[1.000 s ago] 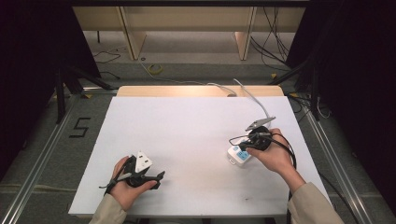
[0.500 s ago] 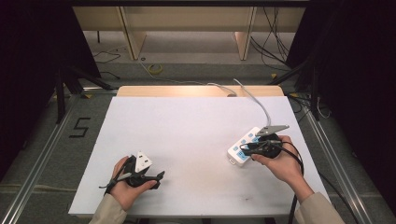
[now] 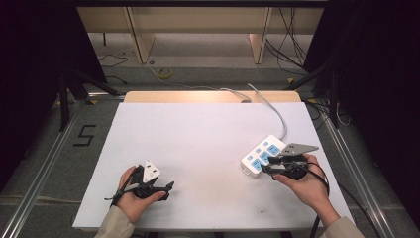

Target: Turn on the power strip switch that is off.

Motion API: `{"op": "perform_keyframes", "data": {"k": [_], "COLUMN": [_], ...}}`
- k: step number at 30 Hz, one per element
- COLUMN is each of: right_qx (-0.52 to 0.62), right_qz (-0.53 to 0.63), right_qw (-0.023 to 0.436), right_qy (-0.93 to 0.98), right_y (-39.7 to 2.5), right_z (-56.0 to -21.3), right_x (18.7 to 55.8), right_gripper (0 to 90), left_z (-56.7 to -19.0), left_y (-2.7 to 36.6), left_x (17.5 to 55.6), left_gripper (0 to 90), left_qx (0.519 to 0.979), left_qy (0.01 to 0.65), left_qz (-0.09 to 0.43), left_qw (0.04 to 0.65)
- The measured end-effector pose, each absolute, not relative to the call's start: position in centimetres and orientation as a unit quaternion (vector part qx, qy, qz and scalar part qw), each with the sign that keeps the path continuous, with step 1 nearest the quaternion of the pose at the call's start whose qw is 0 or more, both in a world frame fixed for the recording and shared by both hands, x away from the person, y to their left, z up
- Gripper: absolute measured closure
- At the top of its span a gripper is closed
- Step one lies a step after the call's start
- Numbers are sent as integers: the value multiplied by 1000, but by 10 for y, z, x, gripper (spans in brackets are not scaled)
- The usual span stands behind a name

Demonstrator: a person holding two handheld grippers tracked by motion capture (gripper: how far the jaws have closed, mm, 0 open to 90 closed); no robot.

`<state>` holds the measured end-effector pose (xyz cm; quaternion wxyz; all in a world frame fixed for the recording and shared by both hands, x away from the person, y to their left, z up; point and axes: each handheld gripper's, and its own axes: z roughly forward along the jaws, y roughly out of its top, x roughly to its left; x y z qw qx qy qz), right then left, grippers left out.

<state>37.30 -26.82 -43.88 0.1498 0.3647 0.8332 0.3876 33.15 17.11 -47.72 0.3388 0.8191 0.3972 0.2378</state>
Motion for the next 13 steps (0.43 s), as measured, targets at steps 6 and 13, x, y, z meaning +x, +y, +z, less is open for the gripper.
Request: {"op": "perform_keyframes", "data": {"k": [6, 13], "right_qx": [364, 369], "right_qz": [405, 419], "right_qw": [154, 161], "right_qy": [824, 814], "right_y": [-277, -283], "right_z": [-450, -455], "right_x": [361, 354], "right_gripper": [524, 478], "left_z": [-478, -479], "left_y": [171, 173], "left_x": [332, 334], "left_gripper": [190, 186], "left_qx": [818, 817], "left_qy": [398, 401], "left_qz": [238, 238], "left_qw": [339, 339]}}
